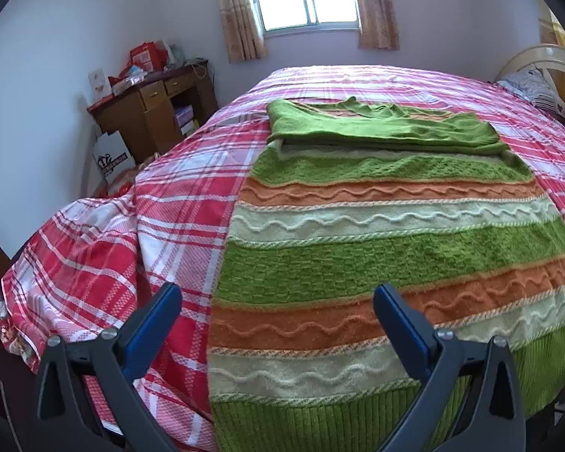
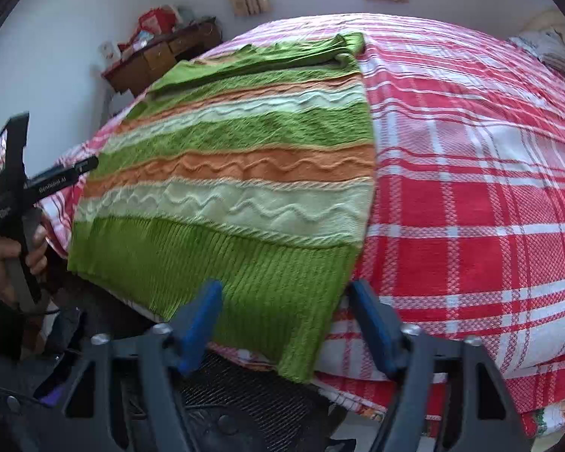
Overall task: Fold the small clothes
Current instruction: 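Grasp the ribbed green hem with the right tool, then grasp the ribbed hem with the left tool while the right tool holds the hem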
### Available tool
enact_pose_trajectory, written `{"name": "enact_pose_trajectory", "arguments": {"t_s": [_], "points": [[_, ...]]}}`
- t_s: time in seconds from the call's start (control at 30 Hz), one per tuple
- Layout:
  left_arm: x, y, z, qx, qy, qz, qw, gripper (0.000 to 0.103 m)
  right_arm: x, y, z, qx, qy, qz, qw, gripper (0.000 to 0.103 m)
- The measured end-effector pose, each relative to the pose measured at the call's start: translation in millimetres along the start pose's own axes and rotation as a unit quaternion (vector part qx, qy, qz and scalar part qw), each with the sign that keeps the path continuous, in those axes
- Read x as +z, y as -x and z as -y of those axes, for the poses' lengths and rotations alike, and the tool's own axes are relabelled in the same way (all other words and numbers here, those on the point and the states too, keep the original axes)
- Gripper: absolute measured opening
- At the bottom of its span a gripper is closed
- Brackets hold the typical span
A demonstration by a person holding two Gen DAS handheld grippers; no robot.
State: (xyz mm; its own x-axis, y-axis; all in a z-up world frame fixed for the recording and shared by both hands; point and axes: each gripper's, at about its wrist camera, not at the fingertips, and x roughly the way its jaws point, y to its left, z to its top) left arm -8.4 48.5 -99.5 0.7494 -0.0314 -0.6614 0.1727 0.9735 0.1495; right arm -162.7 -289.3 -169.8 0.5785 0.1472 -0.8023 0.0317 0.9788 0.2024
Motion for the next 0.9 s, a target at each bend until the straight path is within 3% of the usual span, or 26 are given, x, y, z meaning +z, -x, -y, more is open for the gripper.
{"name": "enact_pose_trajectory", "arguments": {"t_s": [0.07, 0.1, 0.13, 0.47, 0.63, 0.77, 0.9], "points": [[-0.3, 0.8, -4.3, -0.008, 0.007, -0.002, 0.9999, 0.103, 0.9, -1.4, -3.7, -0.009, 0.001, -0.013, 1.000, 0.036], [-1.0, 2.0, -5.2, -0.011, 0.009, -0.002, 0.9999, 0.103, 1.0, -0.5, -3.2, 0.001, -0.004, -0.015, 1.000, 0.024], [-1.3, 1.3, -7.4, -0.014, 0.013, -0.003, 0.9998, 0.103, 0.7, -0.9, -2.1, 0.021, -0.013, -0.021, 0.999, 0.020], [-5.8, -5.1, -3.6, -0.012, 0.012, -0.015, 0.9998, 0.103, -0.7, -12.1, 11.3, 0.062, -0.063, -0.040, 0.995, 0.020], [-4.8, -3.5, -3.4, -0.009, 0.009, -0.013, 0.9998, 0.103, 2.3, -8.0, 14.9, 0.084, -0.076, -0.054, 0.992, 0.008], [-4.1, -7.0, -4.0, -0.003, 0.009, -0.019, 0.9998, 0.103, 19.4, 9.9, 25.8, 0.159, -0.118, -0.017, 0.980, 0.008], [-3.3, -7.7, -3.8, 0.001, 0.007, -0.024, 0.9997, 0.103, 48.3, 19.7, 28.6, 0.203, -0.132, 0.019, 0.970, 0.007]]}}
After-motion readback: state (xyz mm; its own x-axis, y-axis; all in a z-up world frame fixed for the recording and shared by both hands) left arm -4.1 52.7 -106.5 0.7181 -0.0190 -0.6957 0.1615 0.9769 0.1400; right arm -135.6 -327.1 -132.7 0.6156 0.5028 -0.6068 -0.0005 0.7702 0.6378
